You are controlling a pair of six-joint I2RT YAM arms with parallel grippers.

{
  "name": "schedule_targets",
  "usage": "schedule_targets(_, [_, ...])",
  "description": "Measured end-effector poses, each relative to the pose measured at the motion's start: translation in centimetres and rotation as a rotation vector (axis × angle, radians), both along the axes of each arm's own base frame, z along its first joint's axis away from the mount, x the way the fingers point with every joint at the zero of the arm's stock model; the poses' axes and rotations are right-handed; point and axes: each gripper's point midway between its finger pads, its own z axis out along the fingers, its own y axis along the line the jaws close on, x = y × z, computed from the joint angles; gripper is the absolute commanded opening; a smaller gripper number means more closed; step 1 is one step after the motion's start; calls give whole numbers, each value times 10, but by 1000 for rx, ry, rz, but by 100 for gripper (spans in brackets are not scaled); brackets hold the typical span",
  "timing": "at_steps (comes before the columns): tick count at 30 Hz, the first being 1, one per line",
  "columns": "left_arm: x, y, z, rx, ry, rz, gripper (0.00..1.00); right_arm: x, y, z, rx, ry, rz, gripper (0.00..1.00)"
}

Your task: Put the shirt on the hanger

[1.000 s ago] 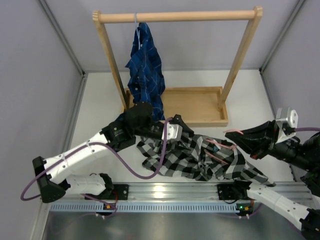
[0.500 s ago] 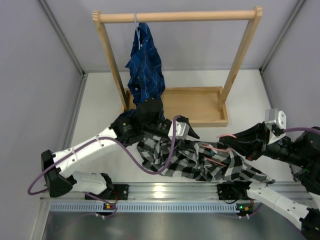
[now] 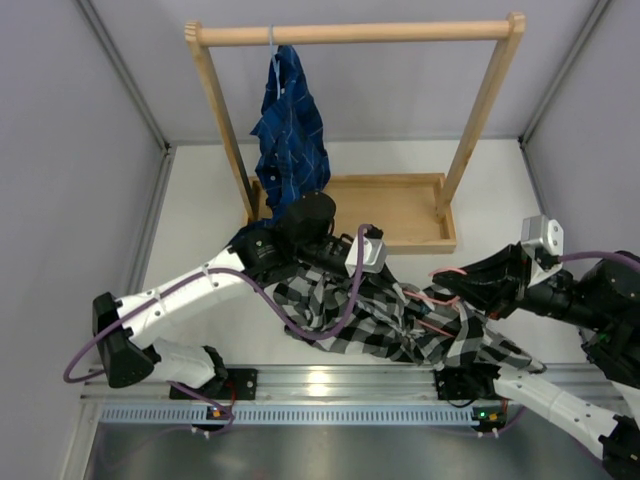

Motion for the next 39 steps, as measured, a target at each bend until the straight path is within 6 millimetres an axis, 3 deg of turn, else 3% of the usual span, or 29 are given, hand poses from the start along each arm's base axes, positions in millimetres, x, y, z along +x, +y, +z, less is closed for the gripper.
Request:
schedule_targets(7, [4, -1, -1, 5, 2, 20, 0, 1, 0, 0, 7, 11, -10, 0])
schedule_targets(8, [4, -1, -1, 4, 0, 21, 0, 2, -1, -1, 9, 11, -17, 8])
schedule_targets(9, [4, -1, -1, 4, -2, 22, 0, 3, -2, -1, 12, 12, -22, 22])
schedule_targets(10, [5, -1, -1, 5, -4, 22, 0, 3, -2, -2, 15, 16, -27, 40])
schedule_targets(11, [4, 0, -2, 6, -5, 20, 0, 3, -3, -3, 17, 20, -35, 65])
schedule_targets(12, [3, 0, -2, 8, -6, 16, 0, 5, -5, -4, 16, 24, -51, 66])
schedule_targets(17, [-3, 7, -5, 28, -7, 1, 0, 10, -23, -25, -74, 71, -146, 67])
schedule_targets(22, [-6, 13, 1, 25, -12, 0, 0, -13, -39, -60, -184, 128, -111, 67])
schedule_targets(28, [-7, 13, 26, -11, -12, 6, 0, -44, -51, -76, -213, 124, -21, 61])
schedule_targets(31, [-7, 13, 38, -29, -13, 13, 0, -44, -50, -89, -246, 153, -9, 59])
schedule_targets(37, [-3, 13, 46, -36, -15, 43, 0, -41, -56, -101, -289, 180, -36, 42])
schedule_targets(39, [-4, 13, 49, -36, -11, 45, 0, -40, -59, -101, -291, 180, -54, 29])
